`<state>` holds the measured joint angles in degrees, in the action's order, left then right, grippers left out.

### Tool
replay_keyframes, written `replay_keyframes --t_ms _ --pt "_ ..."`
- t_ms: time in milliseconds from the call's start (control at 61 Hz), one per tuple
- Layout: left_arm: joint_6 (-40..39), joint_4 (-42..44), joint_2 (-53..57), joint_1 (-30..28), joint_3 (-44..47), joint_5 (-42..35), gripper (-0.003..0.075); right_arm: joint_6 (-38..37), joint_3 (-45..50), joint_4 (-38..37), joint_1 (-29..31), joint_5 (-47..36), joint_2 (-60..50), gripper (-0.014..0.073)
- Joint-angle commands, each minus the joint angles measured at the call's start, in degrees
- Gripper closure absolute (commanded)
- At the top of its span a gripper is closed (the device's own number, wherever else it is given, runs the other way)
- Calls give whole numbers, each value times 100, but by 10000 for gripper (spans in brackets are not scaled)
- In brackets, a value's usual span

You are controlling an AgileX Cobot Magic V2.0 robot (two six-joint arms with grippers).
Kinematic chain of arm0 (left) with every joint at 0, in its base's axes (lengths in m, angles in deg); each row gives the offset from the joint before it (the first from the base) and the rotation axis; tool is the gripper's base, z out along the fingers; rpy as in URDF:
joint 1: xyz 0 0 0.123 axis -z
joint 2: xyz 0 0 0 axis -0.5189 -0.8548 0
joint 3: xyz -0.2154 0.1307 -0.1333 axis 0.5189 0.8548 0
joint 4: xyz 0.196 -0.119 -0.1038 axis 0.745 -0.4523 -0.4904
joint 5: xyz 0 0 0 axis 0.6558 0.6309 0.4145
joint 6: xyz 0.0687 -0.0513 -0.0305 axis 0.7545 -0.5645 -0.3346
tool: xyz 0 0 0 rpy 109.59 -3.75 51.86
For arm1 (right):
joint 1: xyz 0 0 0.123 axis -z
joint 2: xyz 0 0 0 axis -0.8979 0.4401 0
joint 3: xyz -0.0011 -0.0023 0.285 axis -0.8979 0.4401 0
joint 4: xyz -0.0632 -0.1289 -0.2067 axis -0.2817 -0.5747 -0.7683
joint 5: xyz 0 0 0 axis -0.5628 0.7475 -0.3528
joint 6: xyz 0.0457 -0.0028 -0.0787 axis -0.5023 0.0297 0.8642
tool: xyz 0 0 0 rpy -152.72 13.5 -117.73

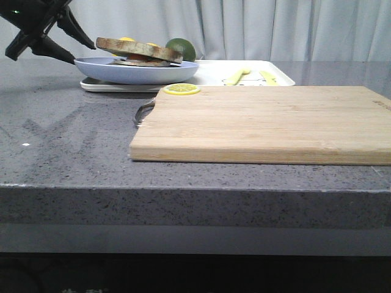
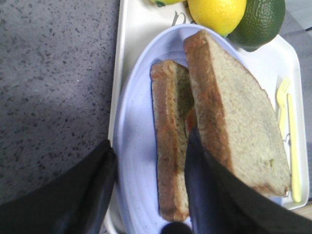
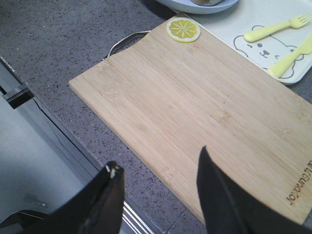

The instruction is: Place bread and move sandwich to tray

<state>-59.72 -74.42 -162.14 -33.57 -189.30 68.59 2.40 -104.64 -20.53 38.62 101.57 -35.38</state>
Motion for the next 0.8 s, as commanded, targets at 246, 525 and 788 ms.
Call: replay_keyframes --t_ms 246,525,788 --pt "52 1360 1848 3 -210 -5 381 14 -142 14 20 -352 -20 223" --pt "52 2838 3273 963 778 -23 381 14 -142 14 20 -352 -20 223" --pt "57 3902 5062 2182 2996 -862 381 26 -142 -49 20 -366 -21 223"
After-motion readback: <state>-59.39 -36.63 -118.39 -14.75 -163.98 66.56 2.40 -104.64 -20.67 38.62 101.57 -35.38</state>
